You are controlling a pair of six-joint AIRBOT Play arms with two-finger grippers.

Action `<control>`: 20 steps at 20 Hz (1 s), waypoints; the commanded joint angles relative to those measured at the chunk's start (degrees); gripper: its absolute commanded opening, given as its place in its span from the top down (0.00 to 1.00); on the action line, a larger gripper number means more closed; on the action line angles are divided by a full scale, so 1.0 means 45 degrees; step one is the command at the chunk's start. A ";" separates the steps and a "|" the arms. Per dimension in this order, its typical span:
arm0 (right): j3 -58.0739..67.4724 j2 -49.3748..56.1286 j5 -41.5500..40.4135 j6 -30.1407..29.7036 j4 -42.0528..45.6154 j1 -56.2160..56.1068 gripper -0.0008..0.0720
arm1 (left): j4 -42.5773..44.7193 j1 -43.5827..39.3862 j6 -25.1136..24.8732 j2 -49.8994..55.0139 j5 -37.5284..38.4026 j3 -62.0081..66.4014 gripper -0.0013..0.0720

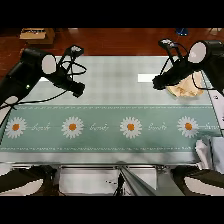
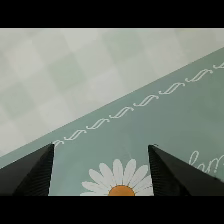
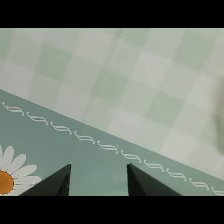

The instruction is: Fold the shirts.

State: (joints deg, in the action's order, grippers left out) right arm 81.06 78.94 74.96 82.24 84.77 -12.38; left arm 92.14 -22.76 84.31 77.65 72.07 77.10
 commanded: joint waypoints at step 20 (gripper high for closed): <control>0.0010 0.0005 -0.0695 0.0024 -0.0092 -0.0010 0.40 | -0.0010 -0.0010 -0.0005 0.0019 -0.0010 0.0005 0.01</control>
State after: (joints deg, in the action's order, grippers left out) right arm 81.06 78.94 74.32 82.26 84.66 -12.38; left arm 92.12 -22.76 84.31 77.65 72.07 77.10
